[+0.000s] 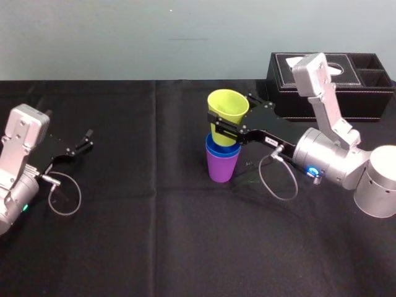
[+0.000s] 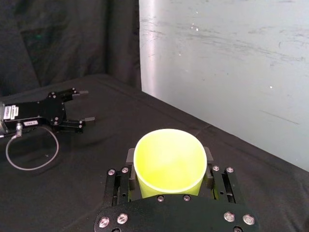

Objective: Stack the three plastic cups sequentially using one hand.

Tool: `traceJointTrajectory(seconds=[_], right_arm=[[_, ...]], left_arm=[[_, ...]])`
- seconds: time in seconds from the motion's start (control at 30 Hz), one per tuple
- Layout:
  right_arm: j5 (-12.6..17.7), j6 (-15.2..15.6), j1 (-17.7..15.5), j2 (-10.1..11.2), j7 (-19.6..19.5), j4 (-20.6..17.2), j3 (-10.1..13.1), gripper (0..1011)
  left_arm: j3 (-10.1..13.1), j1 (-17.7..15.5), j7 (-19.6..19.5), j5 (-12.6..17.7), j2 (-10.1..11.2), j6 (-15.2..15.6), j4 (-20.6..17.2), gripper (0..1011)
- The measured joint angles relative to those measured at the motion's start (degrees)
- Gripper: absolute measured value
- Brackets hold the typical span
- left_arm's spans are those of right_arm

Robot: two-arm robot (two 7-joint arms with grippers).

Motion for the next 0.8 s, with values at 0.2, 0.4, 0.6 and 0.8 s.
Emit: traceJointTrajectory(seconds=[0.2,0.4,0.6,0.8], right_arm=[[-0.59,-0.64,0.68,-0.59,0.29,1.88,-0.61,736],[-0.93,-1.26,0.91,-1.03,0.78,3.43,-0.96,737],[-1.03,-1.94,0.87,-1.45,1.14,4.73,-1.12,737],[-1.52,-2.77,0.82,-1.77,1.59,6.11,-1.41,737]], left_arm=[[0.00,0.00,0.00,0.00,0.00,0.00,0.00,1011],[0.00,0.00,0.00,0.00,0.00,0.00,0.00,1011],[0.00,0.00,0.00,0.00,0.00,0.00,0.00,1011],[0.00,0.00,0.00,0.00,0.00,0.00,0.00,1011]])
